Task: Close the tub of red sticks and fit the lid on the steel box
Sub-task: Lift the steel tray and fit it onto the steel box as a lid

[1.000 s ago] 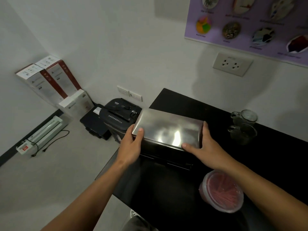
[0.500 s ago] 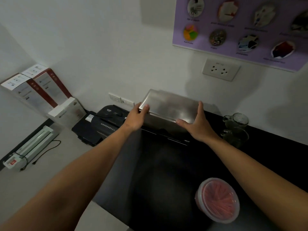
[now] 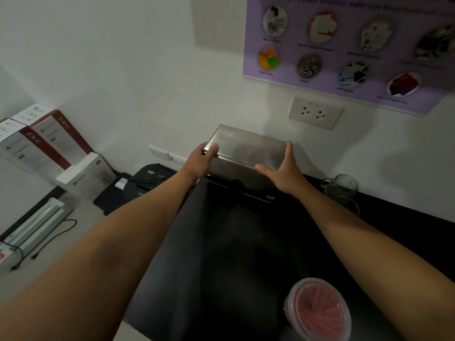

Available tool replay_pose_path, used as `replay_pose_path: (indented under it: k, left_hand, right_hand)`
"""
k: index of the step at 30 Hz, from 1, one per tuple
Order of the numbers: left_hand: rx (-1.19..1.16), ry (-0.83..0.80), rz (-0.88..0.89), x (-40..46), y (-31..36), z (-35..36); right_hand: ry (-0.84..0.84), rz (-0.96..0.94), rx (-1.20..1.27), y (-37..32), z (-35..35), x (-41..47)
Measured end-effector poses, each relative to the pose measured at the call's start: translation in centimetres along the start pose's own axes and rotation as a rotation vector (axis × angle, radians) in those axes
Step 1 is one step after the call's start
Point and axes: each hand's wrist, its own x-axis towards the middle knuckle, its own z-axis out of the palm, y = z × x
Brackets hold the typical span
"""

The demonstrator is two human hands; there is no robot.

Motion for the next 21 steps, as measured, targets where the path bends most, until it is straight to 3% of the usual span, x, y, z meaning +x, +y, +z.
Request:
replay_pose_path:
  k: [14, 21]
  left_hand:
    - [0.088, -0.015, -0.025, 1.6, 1.0, 0.1]
    - [0.132, 0.08, -0.088, 0.4, 2.0, 0.1]
  right_hand:
    - [0.014, 0.007, 0.018, -0.1, 0.0, 1.6]
    - [-0.032, 0.035, -0.067, -1.0, -1.5, 0.4]
